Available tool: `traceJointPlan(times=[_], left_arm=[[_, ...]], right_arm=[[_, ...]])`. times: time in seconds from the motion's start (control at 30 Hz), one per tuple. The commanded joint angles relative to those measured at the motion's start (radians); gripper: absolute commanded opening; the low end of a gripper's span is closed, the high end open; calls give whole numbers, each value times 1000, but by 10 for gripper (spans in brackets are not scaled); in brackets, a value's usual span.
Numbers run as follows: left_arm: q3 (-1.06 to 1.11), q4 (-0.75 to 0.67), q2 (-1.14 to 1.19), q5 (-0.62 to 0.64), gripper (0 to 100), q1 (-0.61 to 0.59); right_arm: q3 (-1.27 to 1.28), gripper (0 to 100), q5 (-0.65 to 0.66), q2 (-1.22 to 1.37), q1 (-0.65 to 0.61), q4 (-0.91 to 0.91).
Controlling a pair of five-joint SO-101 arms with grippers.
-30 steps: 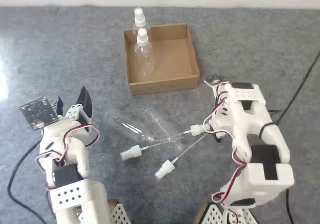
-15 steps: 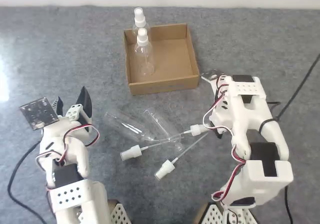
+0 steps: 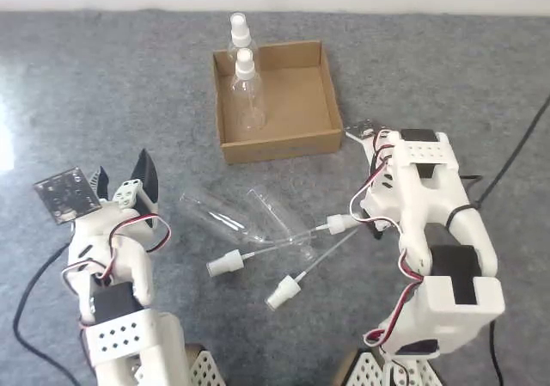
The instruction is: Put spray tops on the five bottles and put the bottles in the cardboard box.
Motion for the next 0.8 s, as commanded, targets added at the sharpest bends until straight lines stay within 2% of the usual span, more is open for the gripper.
traceJointPlan(times=[0.0, 0.1, 0.27, 0.47, 0.77], left_arm=[[-15, -29, 5, -9, 239, 2], [-15, -29, 5, -9, 239, 2], [-15, -29, 5, -9, 239, 2], [-15, -29, 5, -9, 239, 2], [-15, -29, 5, -9, 239, 2]], right_arm=[[-51, 188, 11, -8, -1, 19], [-51, 185, 11, -10, -1, 30], [-66, 113, 11, -38, -10, 101], [-66, 110, 11, -105, -10, 140], [-64, 108, 0, -371, -10, 271]])
